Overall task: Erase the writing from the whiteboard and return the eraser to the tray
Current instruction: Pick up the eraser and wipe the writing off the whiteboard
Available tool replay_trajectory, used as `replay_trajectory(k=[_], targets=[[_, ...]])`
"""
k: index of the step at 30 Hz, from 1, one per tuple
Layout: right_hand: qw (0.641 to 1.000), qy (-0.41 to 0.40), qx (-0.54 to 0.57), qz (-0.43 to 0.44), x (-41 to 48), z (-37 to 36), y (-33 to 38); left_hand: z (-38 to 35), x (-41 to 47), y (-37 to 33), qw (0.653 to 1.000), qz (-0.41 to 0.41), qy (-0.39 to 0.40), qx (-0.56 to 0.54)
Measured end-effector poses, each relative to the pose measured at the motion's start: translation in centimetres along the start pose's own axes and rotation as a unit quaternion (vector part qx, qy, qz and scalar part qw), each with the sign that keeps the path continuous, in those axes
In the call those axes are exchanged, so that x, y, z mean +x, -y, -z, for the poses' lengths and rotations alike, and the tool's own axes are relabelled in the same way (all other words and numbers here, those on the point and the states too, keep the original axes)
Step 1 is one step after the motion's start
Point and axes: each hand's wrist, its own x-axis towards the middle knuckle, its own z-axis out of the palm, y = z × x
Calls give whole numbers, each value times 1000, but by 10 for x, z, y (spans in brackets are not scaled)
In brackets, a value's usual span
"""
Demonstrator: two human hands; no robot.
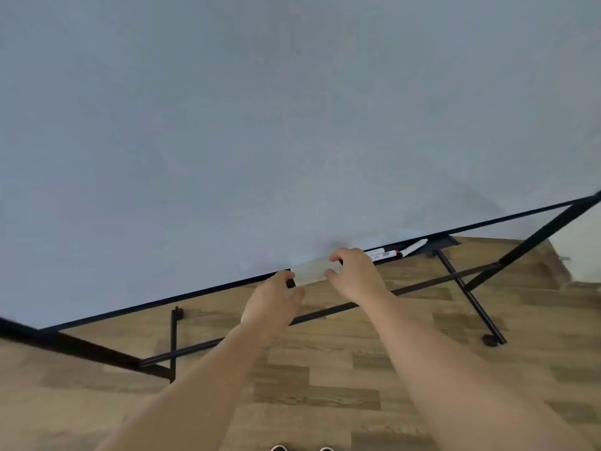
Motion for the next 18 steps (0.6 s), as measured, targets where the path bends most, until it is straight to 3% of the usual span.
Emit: replay_trajectory(k=[9,18], targets=[[1000,13,0,-5,18,-17,-10,-14,16,0,999,38,16,-14],[997,51,32,52,11,22,5,10,6,-25,988,33,-112,-99]])
